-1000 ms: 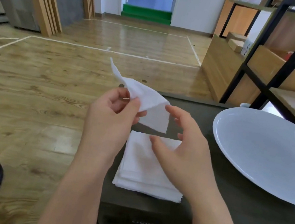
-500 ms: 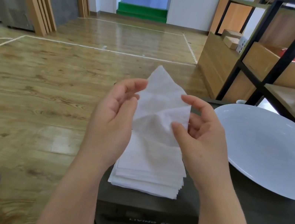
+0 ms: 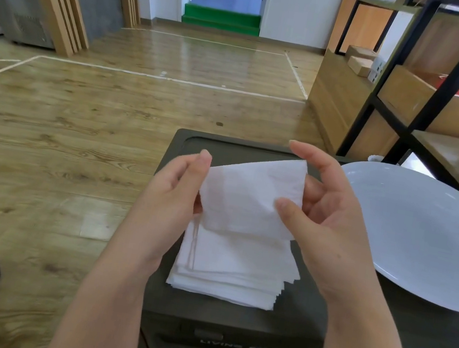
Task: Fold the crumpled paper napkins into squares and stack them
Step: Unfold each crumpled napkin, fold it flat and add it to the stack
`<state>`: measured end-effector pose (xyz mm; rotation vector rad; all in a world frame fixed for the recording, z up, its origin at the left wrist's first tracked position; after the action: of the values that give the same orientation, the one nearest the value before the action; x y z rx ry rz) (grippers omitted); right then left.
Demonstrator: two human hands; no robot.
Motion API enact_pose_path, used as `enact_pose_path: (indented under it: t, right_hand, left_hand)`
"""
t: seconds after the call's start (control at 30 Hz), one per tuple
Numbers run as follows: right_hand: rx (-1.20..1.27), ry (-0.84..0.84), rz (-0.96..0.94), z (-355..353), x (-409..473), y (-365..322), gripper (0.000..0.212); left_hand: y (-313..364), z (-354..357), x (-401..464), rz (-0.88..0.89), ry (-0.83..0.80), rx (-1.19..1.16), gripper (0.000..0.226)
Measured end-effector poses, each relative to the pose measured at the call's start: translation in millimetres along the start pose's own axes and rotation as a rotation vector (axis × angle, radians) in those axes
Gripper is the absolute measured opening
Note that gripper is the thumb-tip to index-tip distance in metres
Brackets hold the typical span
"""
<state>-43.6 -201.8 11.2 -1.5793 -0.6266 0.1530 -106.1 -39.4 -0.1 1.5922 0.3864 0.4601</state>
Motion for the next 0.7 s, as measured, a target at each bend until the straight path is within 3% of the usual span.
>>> enact_pose_path:
  t: [0.07,0.3,0.4,0.53,0.7]
  right_hand:
    - [0.013,-0.035,0.008,-1.7,-0.5,0.2,0.063]
    - [-0.044,-0.125,0.027,-4.7,-1.2,1.3,0.074]
    - [-0.089,-0.063,0.021,-2.8,-1.1,0.8,0.059]
    - [-0.164,0.140,-0.002,-3.5,2.0,4.5,0.033]
    - [-0.214,0.250,-0.031,-3.3,2.1,3.8,0.017]
  left_hand:
    - [1.4,-0.3,0.6,0.068,-0.001,-0.038,0.023]
    - [5.7,-4.8,-0.9,0.289,0.030,-0.163,0.042]
    - [4.7,-7.8,-0.1,0.323,0.023,-0.135,0.045]
    - [5.0,-12.5,-1.0,0.360,0.002,-0.045,0.040]
    - [8.8,-13.3,-5.4,0.397,0.096,0.189,0.025]
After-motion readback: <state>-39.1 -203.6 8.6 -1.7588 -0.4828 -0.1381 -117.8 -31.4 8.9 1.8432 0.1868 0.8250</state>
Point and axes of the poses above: each hand's wrist, its own x-axis towards the middle knuckle, its own z-axis out of the palm, y = z × x, the point moved 1 cm from there along x, towards the middle knuckle, and after that the axes turned 4 degrees about z, right-handed, at the moved point
